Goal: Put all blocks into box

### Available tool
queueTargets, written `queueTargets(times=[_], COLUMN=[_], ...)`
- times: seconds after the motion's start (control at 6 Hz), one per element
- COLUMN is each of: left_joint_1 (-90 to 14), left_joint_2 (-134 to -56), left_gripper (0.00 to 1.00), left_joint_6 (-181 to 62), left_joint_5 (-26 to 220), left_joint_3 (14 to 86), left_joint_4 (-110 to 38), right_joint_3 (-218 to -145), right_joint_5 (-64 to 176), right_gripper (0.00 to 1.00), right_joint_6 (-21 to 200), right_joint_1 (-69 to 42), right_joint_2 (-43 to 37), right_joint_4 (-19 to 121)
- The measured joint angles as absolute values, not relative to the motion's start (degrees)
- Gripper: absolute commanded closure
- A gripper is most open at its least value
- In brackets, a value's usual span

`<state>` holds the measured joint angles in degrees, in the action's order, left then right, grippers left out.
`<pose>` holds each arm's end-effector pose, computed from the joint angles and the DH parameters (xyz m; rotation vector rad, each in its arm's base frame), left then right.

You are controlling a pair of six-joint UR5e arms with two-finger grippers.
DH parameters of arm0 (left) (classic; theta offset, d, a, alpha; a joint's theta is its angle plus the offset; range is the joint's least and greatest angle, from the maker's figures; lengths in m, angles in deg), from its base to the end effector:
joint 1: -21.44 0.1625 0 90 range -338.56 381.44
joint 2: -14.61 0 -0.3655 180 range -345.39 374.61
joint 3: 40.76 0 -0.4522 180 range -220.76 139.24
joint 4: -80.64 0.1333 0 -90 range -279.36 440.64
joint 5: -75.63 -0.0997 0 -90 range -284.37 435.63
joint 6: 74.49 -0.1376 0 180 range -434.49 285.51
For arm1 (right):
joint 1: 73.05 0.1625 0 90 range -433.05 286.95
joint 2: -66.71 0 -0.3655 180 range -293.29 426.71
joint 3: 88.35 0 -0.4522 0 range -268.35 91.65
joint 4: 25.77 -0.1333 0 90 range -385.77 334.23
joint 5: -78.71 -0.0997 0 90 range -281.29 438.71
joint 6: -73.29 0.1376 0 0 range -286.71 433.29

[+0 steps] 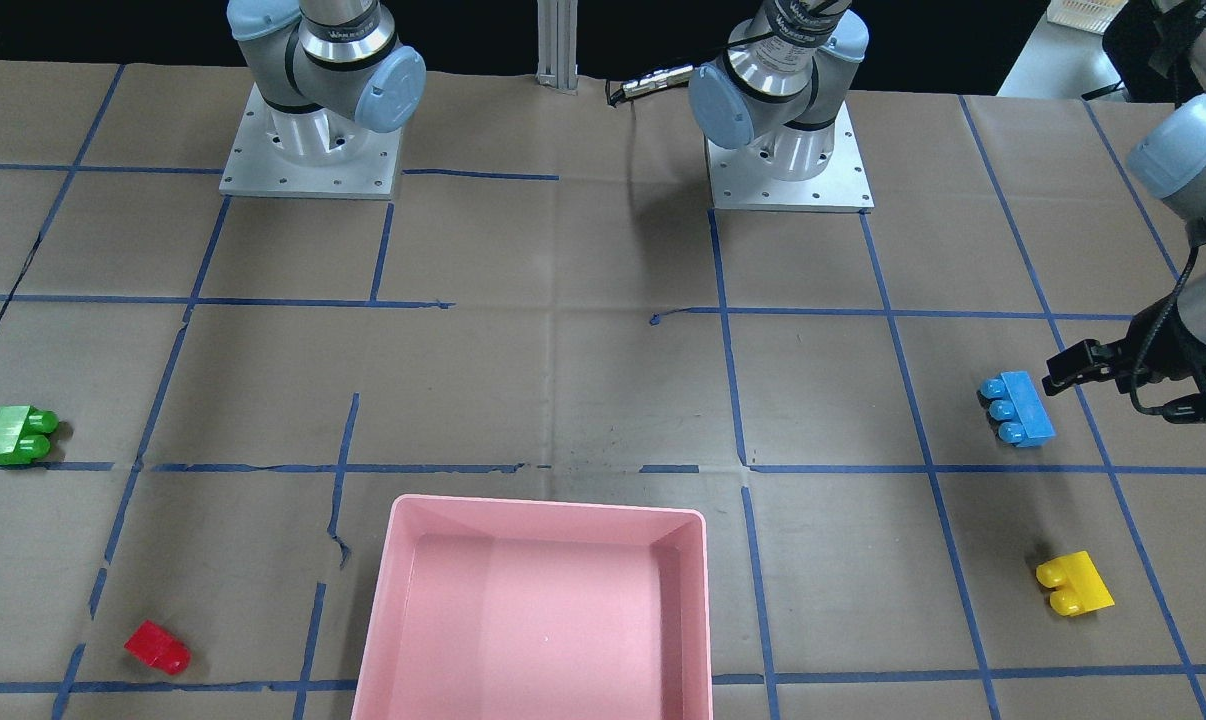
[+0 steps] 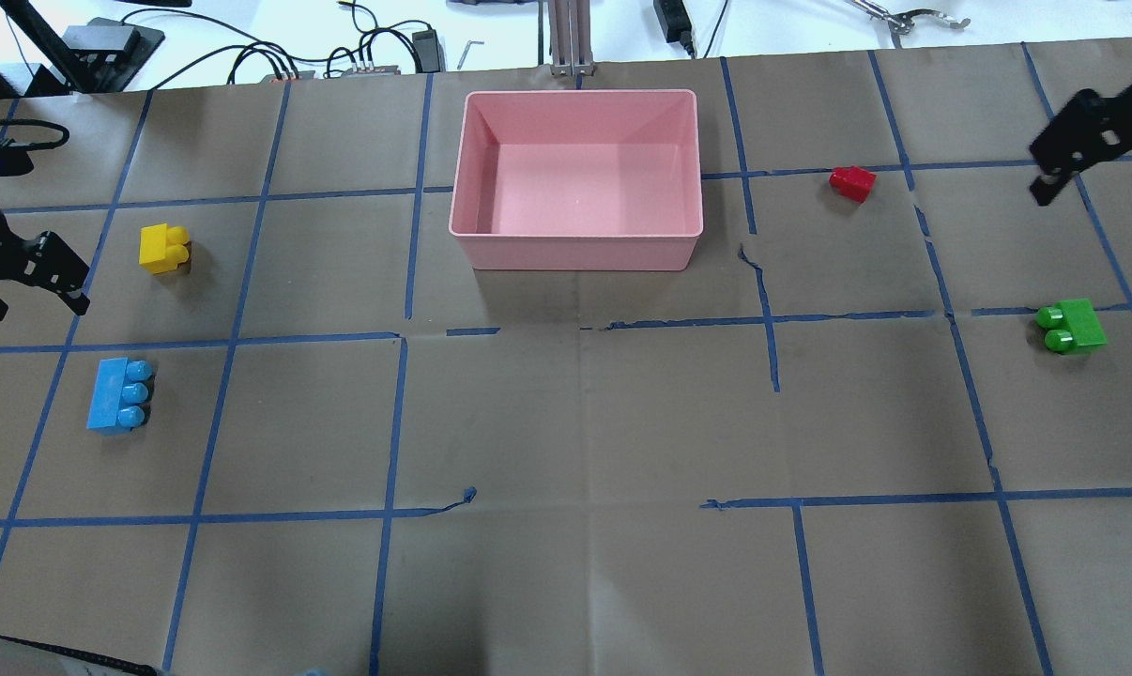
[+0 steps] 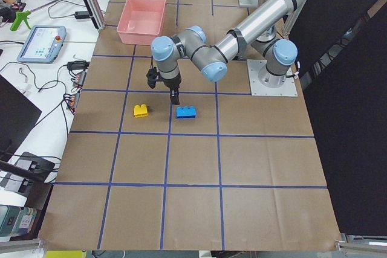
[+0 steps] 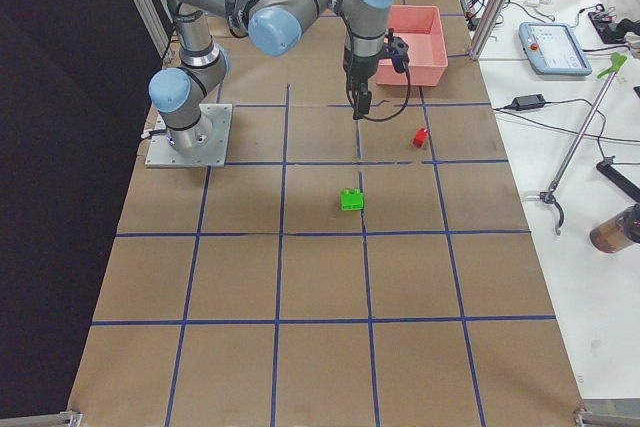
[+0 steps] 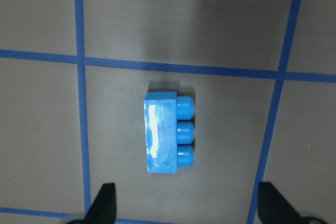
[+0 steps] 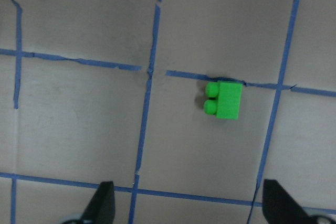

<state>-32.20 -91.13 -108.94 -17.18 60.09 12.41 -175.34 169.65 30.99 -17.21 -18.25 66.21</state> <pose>0.2487 -0.5512 0.1666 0.0489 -3.1288 -0.1518 -0.2193 -0.5565 0.3729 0.2221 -3.1213 -0.0170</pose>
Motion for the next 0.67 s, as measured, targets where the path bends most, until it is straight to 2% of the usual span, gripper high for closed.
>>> queueTargets(times=[0.33,0.67], left_joint_1=[-30.27,-29.94], left_joint_2=[-92.87,-97.68], left_gripper=[0.06,0.05], left_joint_6=[-110.77,-111.09], left_joint_5=[-15.63,-16.05], left_joint_3=[68.11,69.57], left_joint_4=[22.53,27.96], right_joint_3=[-175.96,-181.95], right_joint_5=[169.29,168.94], right_gripper=[0.01,0.01], right_joint_6=[26.27,28.99], right_joint_1=[-22.04,-22.56], right_joint_2=[-12.69,-7.90], right_joint_4=[70.57,82.34])
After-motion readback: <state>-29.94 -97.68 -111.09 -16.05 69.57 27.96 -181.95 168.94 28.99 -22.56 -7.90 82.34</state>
